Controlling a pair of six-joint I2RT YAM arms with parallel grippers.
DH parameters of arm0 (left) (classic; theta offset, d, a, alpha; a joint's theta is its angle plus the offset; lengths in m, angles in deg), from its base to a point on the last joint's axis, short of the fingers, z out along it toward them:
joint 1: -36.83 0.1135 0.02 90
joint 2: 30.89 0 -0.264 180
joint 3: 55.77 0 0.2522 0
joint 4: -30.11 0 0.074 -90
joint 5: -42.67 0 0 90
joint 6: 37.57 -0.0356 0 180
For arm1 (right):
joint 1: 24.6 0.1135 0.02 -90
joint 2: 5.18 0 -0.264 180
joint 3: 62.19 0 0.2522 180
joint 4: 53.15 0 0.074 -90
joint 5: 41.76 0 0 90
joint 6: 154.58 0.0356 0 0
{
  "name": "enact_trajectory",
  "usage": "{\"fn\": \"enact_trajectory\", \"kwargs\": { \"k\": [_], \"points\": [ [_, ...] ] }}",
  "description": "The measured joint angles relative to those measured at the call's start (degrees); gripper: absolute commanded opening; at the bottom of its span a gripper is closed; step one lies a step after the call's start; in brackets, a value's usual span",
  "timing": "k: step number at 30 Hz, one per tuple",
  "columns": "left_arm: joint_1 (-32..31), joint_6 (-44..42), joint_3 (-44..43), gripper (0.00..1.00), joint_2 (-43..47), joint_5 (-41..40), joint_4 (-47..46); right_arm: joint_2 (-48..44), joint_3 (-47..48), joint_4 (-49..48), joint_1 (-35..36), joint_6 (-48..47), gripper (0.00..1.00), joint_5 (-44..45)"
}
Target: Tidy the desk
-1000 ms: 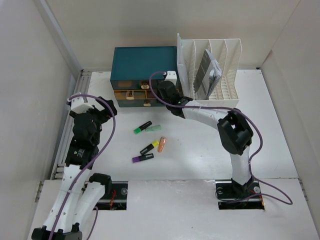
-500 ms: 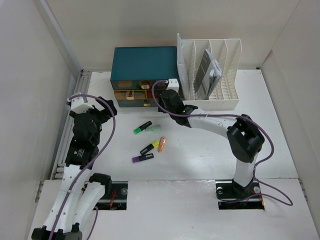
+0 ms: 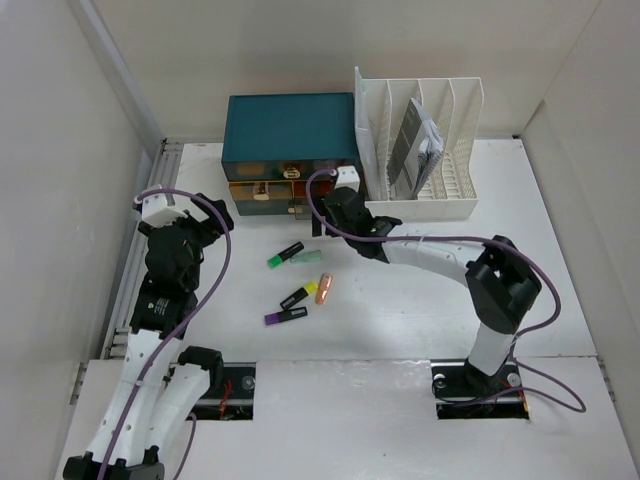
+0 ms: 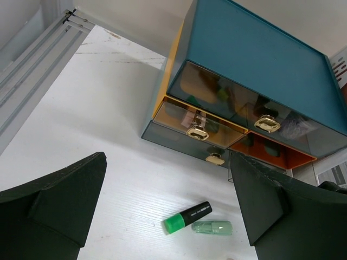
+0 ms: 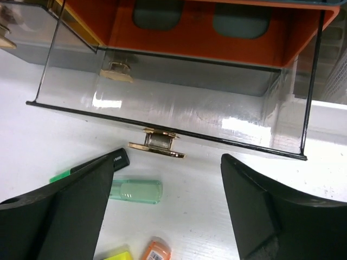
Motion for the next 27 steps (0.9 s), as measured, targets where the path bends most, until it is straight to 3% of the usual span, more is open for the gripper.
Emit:
{"fn": "enact_trajectory", "kwargs": {
  "k": [4,7,10,16,21,27],
  "points": [
    [0.0,-0.04,0.0,0.96,0.0,-0.26,0.0,-0.76,-1.14,0.0,0.02,-2.05,0.84,-2.23],
    [0.0,-0.04,0.0,0.96,0.0,-0.37,0.0,-4.31,-5.9,-1.51,0.04,-7.82,0.79,-8.61],
    [0.0,-0.04,0.0,0.96,0.02,-0.39,0.0,-8.24,-9.09,-1.97,0.02,-18.23,0.71,-20.96],
    [0.0,-0.04,0.0,0.96,0.74,-0.44,0.0,-11.58,-8.96,-0.07,0.42,-43.87,0.68,-50.34],
    [0.0,-0.07,0.0,0.96,1.11,-0.57,-0.02,1.6,6.84,16.98,1.22,-67.04,0.61,-62.9],
    [0.0,-0.07,0.0,0.96,1.57,-0.59,-0.02,12.33,11.34,28.35,2.23,-78.51,0.61,-64.54]
  ]
}}
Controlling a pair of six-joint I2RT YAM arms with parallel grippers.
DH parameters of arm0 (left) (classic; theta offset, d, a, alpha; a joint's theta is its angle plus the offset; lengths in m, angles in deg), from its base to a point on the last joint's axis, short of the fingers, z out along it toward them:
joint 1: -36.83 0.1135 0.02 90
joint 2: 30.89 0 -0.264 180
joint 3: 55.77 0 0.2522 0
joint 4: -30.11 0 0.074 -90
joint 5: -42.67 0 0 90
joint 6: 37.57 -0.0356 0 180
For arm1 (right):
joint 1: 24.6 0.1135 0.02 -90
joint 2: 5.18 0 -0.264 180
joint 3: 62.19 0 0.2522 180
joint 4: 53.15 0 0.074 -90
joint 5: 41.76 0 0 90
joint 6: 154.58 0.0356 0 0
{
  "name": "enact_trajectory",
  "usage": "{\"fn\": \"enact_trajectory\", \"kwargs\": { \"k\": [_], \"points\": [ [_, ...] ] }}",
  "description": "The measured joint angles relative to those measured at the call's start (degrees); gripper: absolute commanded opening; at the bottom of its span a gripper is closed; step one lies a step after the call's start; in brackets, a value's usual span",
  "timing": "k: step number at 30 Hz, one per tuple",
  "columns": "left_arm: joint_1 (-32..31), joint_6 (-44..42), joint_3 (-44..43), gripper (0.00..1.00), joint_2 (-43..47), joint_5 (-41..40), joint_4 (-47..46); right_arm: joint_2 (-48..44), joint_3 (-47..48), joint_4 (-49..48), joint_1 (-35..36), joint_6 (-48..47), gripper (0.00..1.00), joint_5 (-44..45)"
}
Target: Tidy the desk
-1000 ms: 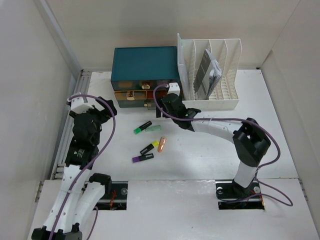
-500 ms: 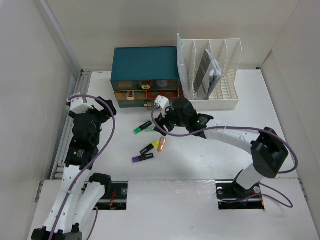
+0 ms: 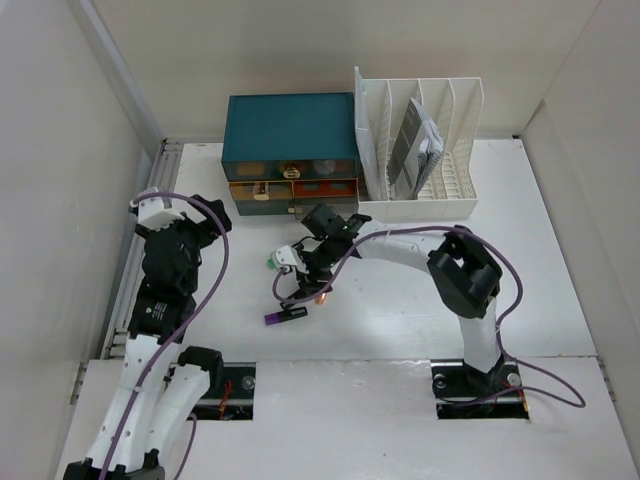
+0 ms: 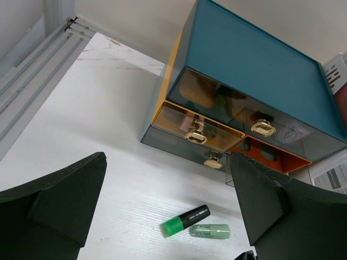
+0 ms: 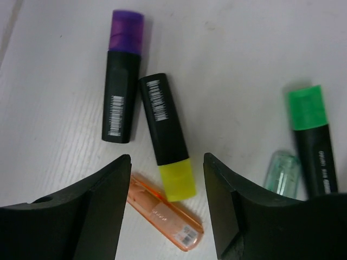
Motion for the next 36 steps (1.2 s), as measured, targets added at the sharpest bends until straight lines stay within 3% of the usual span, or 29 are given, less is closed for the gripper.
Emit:
{"fn": "enact_trajectory", "kwargs": {
  "k": [21,23,24,27,30,36],
  "points": [
    [0.0,0.0,0.0,0.96,1.4,0.04,0.02,3.43,0.0,1.77,1.9,1.31,0.58,6.19],
    [0.0,0.0,0.0,0.96,1.44,0.04,0.02,3.91,0.0,1.6,1.9,1.77,0.53,6.73],
    [0.0,0.0,0.0,0.96,1.44,0.04,0.02,4.02,0.02,1.36,1.9,1.84,0.44,6.78],
    [0.0,0.0,0.0,0.96,1.49,0.04,0.0,4.22,0.15,0.9,1.9,2.43,0.3,7.04],
    [0.0,0.0,0.0,0.96,1.51,0.04,0.02,4.24,0.26,0.85,1.9,3.06,0.22,7.3],
    [0.0,0.0,0.0,0.94,1.53,-0.13,0.0,4.0,1.86,2.1,1.9,4.5,0.2,9.22]
  ]
}}
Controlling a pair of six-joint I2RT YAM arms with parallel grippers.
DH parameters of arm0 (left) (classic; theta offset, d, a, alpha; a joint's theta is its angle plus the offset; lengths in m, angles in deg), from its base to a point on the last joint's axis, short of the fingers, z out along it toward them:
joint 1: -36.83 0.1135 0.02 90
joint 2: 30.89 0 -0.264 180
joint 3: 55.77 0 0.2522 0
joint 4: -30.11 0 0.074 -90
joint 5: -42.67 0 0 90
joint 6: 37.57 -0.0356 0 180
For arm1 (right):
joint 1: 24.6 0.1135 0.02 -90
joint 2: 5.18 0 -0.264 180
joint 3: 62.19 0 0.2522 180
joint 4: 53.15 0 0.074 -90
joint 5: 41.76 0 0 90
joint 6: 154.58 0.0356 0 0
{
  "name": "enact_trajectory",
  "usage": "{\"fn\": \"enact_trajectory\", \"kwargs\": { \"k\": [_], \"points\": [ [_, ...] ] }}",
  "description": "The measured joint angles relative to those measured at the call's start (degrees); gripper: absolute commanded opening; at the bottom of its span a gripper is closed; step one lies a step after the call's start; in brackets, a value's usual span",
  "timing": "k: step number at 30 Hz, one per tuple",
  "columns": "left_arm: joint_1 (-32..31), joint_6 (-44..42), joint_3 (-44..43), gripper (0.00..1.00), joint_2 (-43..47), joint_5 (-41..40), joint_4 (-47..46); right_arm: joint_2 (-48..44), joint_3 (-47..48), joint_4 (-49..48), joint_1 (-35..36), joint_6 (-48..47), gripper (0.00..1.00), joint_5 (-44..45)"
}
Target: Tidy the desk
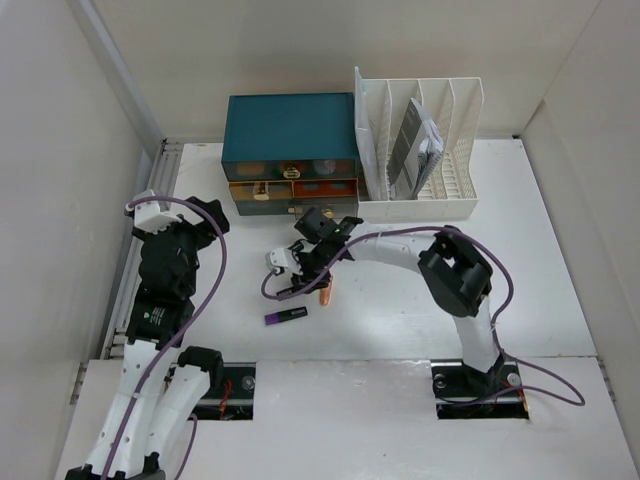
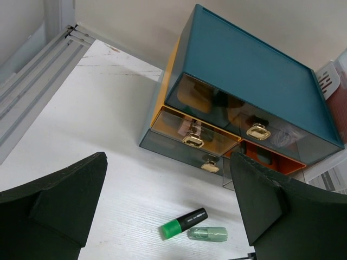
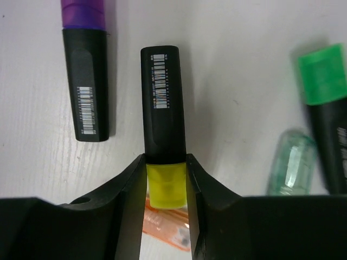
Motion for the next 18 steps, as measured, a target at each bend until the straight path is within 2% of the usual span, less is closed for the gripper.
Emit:
{"fn": "enact_trajectory", "kwargs": {
  "k": [3,8,12,14,18],
  "points": [
    [0.0,-0.02,0.0,0.94,0.0,-0.11,0.0,-2.67,1.18,0.52,0.0,0.98,0.2,2.78],
    [0.0,0.0,0.02,0.93,-0.09,-0.15,0.02,-12.44,3.1,-0.66,0.0,2.73,0.2,10.69],
    [0.0,-0.26,0.0,0.81,-0.22,0.37,0.13,-18.82,4.15,-4.63,0.0,4.26,0.2,19.34],
    [0.0,-0.9,0.0,0.77,-0.39,2.56,0.57,-20.5,4.15,-6.71,0.0,4.85,0.2,23.87],
    [0.02,-2.99,-0.13,0.75,-2.36,9.35,3.02,-20.9,4.02,-9.38,-0.17,5.84,0.2,32.61]
  ]
}}
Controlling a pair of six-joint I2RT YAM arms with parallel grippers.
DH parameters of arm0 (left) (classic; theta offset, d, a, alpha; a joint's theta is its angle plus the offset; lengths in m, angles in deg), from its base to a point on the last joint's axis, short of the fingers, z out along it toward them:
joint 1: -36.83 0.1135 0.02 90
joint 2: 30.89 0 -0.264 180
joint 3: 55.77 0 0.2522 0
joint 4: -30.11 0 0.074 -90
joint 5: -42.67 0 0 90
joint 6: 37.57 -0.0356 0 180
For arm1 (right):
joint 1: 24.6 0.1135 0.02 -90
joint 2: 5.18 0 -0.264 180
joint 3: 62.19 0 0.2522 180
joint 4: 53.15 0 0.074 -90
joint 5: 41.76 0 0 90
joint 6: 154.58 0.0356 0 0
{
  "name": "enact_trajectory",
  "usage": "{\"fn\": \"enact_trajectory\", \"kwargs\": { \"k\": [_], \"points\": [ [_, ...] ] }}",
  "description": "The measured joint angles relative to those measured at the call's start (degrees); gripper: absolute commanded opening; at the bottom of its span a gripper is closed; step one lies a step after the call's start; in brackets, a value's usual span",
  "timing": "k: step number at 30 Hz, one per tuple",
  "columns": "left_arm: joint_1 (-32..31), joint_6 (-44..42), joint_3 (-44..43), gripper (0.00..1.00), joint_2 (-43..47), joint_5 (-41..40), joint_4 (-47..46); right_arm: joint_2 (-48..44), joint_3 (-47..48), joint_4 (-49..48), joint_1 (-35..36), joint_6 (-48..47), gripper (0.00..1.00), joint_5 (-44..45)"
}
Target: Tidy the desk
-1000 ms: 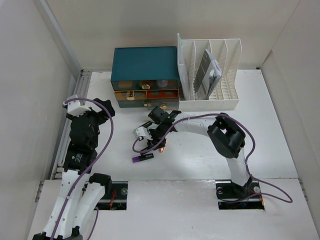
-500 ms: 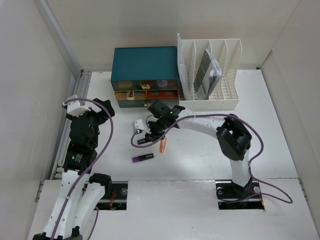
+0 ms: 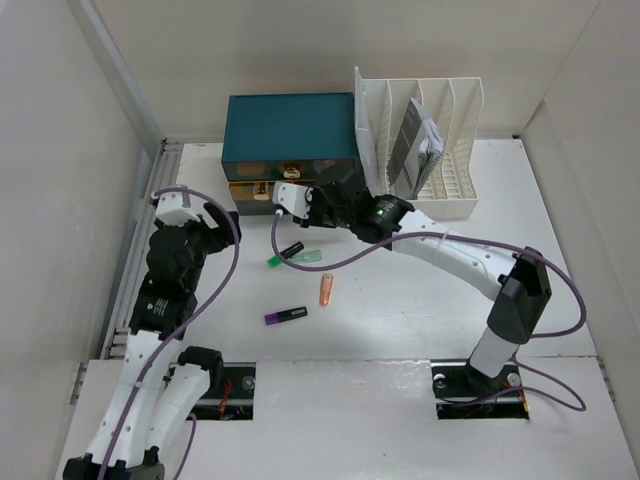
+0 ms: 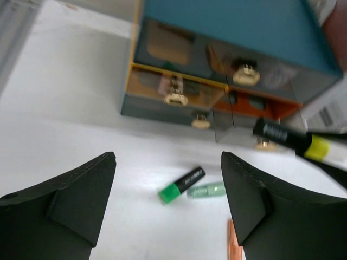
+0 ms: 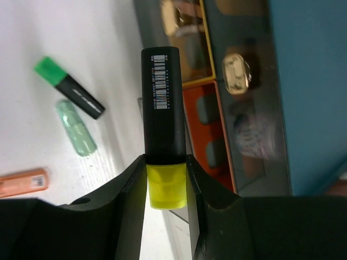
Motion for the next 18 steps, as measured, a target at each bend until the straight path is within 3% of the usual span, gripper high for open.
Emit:
{"fn": "enact_trajectory", "kwargs": {
  "k": [6,13,14,16,18],
  "points": [
    [-2.14,-5.05,-4.04,0.74,-9.88,9.49,5.57,6.27,4.39,-0.24,-2.36,0.33,0.2,6.82],
    [-14.97,-10.19,-7.04,0.74,-19.96,9.53,9.6,13.27,8.41,0.83,-6.54,0.57,0.23,9.99],
    [-16.2,-10.6,-7.04,0.75,-20.39,9.11,9.92,13.79,9.09,1.14,-7.06,0.57,0.25,10.19],
    [-18.43,-11.56,-7.04,0.75,-20.31,8.55,10.62,14.51,10.29,2.21,-7.76,0.57,0.47,10.1],
    [-19.06,-12.13,-7.04,0.75,-19.12,7.93,10.71,14.82,11.41,2.89,-8.33,0.81,0.63,9.94]
  ]
}}
